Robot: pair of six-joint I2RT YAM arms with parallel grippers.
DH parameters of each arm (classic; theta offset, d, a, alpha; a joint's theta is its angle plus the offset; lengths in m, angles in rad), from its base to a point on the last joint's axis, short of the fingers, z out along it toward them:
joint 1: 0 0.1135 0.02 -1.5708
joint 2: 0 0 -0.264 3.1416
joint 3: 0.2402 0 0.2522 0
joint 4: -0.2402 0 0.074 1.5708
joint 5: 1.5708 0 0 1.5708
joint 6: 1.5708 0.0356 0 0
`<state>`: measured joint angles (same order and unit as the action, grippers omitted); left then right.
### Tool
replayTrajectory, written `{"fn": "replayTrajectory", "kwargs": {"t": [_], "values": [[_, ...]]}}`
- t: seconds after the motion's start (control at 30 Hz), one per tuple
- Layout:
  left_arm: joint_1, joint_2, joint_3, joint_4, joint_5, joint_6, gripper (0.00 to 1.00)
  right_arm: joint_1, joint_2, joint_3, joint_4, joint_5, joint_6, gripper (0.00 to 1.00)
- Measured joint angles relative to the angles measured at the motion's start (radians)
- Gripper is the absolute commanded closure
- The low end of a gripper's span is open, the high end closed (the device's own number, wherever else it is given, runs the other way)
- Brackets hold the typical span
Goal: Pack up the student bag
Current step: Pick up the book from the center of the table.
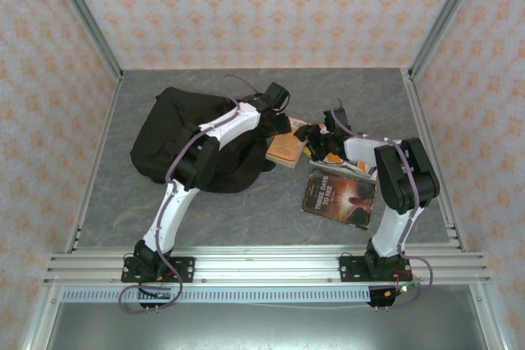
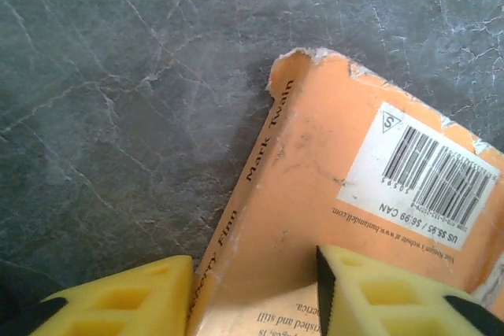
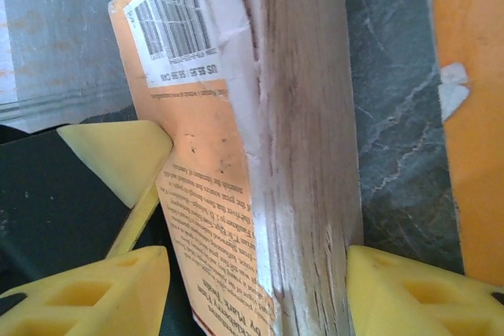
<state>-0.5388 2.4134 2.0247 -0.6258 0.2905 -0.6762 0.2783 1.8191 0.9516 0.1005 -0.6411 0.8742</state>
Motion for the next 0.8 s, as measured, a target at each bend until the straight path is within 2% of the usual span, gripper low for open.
{"fn": "replayTrajectory", "kwargs": {"t": [0.1, 0.23, 0.43, 0.5, 0.6, 0.67, 0.8], "values": [[0.017, -0.006, -0.033, 0.056, 0.047, -0.026, 0.77, -0.001, 0.017, 0.0, 0.056, -0.014, 0.006, 0.4], [0.026, -0.015, -0.064, 0.105, 0.077, -0.054, 0.8, -0.005, 0.041, -0.006, 0.15, -0.039, 0.047, 0.43], [0.029, -0.021, -0.076, 0.126, 0.089, -0.061, 0.79, -0.004, 0.052, -0.01, 0.163, -0.032, 0.067, 0.68], [0.029, -0.025, -0.078, 0.127, 0.088, -0.061, 0.76, -0.004, 0.052, -0.011, 0.148, -0.027, 0.056, 0.77], [0.028, -0.032, -0.082, 0.119, 0.089, -0.06, 0.65, -0.002, 0.043, -0.012, 0.133, -0.027, 0.037, 0.9], [0.026, -0.041, -0.082, 0.089, 0.087, -0.054, 0.54, 0.003, 0.027, -0.012, 0.127, -0.03, 0.024, 0.93], [0.017, -0.082, -0.079, 0.006, 0.068, -0.027, 0.42, 0.009, -0.016, -0.012, 0.1, -0.037, 0.014, 0.94]]}}
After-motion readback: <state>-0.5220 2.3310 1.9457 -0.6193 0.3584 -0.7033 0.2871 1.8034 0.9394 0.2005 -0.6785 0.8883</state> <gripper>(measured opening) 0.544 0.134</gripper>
